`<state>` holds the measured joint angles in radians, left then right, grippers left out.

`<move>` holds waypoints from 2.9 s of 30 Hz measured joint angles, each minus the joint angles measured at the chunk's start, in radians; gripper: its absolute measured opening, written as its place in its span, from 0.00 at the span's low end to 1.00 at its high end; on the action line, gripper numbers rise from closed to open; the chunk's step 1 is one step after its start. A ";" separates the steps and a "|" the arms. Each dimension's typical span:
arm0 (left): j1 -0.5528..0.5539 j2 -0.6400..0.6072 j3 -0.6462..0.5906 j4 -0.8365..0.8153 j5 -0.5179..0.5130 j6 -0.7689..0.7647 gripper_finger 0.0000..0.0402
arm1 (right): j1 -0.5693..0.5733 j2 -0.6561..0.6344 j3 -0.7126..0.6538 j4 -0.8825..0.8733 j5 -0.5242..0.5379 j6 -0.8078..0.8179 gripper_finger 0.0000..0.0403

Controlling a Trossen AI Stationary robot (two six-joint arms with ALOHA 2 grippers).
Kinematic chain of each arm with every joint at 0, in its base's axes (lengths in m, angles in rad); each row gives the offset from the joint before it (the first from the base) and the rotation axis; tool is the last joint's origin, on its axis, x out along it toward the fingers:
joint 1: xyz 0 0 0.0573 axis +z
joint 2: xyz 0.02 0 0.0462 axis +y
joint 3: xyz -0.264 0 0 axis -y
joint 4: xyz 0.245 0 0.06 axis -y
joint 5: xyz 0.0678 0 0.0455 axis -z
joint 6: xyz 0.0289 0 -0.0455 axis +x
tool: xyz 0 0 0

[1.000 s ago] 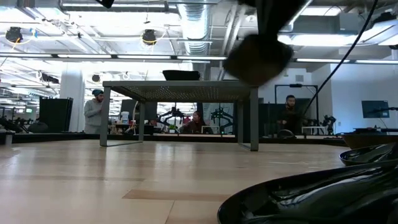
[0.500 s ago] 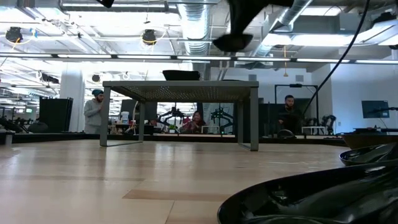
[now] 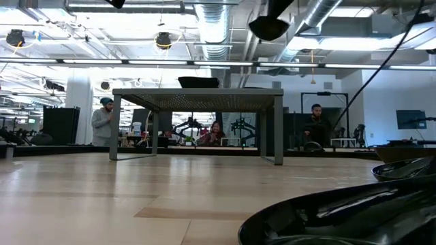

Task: Pick & Place Mini shaped plates
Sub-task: Stack the black leaf-shaped plate on top of the black leaf-shaped plate on the shelf, then stack the black distorted square plate on top of the black distorted square plate on the shelf

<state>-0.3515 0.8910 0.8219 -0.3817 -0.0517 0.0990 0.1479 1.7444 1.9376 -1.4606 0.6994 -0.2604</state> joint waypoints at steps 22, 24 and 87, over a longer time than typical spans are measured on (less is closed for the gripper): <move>0.000 0.000 0.000 0.003 -0.008 -0.029 0.20 | -0.220 -0.082 -0.462 0.530 -0.208 -0.236 0.00; 0.000 0.003 0.000 0.006 -0.008 -0.030 0.20 | -0.225 -0.081 -0.462 0.554 -0.207 -0.236 0.01; 0.000 0.027 0.000 0.004 -0.007 -0.026 0.20 | 0.322 -0.075 -0.732 0.249 -0.545 1.665 0.18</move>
<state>-0.3516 0.9184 0.8219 -0.3772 -0.0589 0.0731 0.4699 1.6691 1.2057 -1.2112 0.1540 1.4044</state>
